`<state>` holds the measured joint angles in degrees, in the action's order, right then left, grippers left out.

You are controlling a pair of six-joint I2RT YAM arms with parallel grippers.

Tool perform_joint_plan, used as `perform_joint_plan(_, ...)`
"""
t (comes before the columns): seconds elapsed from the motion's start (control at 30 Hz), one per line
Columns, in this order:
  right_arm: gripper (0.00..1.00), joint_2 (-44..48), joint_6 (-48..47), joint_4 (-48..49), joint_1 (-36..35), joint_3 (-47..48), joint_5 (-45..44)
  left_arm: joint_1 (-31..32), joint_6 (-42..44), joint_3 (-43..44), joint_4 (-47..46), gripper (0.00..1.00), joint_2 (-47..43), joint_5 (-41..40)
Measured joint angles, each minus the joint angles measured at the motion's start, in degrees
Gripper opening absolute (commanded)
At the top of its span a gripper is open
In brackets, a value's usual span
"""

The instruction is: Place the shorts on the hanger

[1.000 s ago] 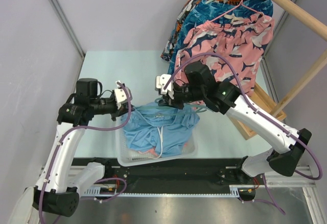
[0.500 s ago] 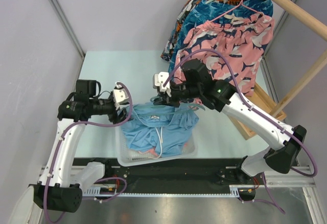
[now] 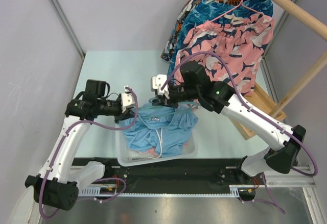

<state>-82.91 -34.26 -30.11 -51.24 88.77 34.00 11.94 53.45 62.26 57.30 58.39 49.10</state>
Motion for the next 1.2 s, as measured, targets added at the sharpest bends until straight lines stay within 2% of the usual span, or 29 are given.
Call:
perform_joint_plan(0.07,0.61,0.1,1.6,0.3,-0.1,-0.3,-1.6,-0.5,-1.7,-0.9,-1.5,0.01,-0.2,0.7)
perform_joint_plan(0.1,0.73,0.2,2.6,1.1,0.0,-0.4,-2.5,-0.7,-2.8,-1.5,-2.2,0.0,-0.2,0.7)
perform_joint_plan(0.17,0.77,1.4,5.0,1.9,0.4,-0.9,-4.9,-2.1,-6.2,-2.6,-3.6,0.0,-0.1,0.9)
perform_joint_plan(0.37,0.77,11.8,11.7,3.4,2.3,-6.4,-12.9,-5.4,-12.6,-3.2,-7.4,0.0,0.0,2.5)
perform_joint_plan(0.43,0.78,16.6,15.4,3.7,2.1,-9.8,-17.3,-6.1,-14.4,-3.9,-9.0,0.0,0.1,3.0)
perform_joint_plan(0.53,0.79,18.9,19.9,4.2,1.4,-13.6,-23.9,-6.5,-16.5,-4.8,-10.4,0.0,0.2,3.5)
perform_joint_plan(0.7,0.82,13.7,27.5,5.8,-0.8,-18.9,-39.3,-6.6,-19.3,-5.8,-12.9,0.0,0.2,3.7)
perform_joint_plan(0.83,0.84,8.4,32.9,6.0,-2.8,-21.2,-47.3,-6.6,-20.6,-6.4,-14.1,0.0,0.0,3.8)
perform_joint_plan(1.07,0.82,6.9,36.7,7.7,-7.3,-21.7,-55.2,-6.6,-24.1,-10.4,-17.5,0.0,-4.0,3.7)
perform_joint_plan(1.2,0.8,4.7,37.8,8.0,-6.8,-22.5,-58.3,-6.6,-25.4,-11.8,-18.7,0.0,-6.3,3.8)
